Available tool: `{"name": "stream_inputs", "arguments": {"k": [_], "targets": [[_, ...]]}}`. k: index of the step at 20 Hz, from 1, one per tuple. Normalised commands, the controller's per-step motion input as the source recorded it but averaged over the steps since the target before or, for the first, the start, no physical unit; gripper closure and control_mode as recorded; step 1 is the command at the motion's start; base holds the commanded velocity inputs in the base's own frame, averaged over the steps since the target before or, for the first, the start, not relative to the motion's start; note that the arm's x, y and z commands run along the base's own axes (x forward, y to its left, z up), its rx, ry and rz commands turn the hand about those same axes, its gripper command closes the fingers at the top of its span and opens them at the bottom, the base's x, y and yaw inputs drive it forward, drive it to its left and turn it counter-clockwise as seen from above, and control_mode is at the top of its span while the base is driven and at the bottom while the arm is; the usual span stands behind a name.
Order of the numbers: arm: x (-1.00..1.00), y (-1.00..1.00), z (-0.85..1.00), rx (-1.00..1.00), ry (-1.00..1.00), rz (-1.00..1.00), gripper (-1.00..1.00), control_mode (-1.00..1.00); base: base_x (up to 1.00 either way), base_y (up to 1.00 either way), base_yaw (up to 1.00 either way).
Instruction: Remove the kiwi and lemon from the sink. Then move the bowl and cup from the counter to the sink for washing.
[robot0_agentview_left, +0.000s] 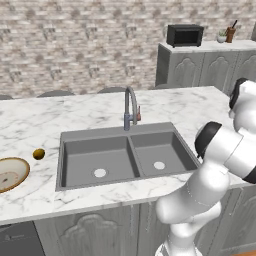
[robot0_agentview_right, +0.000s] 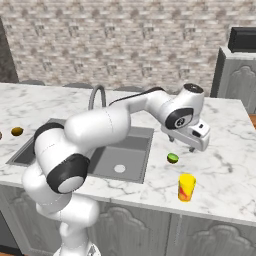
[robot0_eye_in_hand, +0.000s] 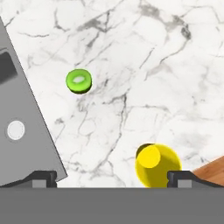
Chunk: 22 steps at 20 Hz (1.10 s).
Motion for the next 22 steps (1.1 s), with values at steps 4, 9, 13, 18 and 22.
{"name": "stream_inputs", "arguments": {"k": [4, 9, 13, 18, 22], "targets": [[-0.11, 0.0, -0.13, 0.0, 0.0, 0.0, -1.0, -1.0, 0.0, 0.0, 0.0], [-0.06, 0.0, -0.17, 0.0, 0.0, -0.01, -1.0, -1.0, 0.0, 0.0, 0.0], [-0.09, 0.0, -0.18, 0.0, 0.0, -0.03, -1.0, -1.0, 0.0, 0.0, 0.0], [-0.06, 0.0, -0.15, 0.0, 0.0, -0.01, -1.0, -1.0, 0.0, 0.0, 0.0], [-0.05, 0.0, -0.15, 0.0, 0.0, 0.0, -1.0, -1.0, 0.0, 0.0, 0.0]]}}
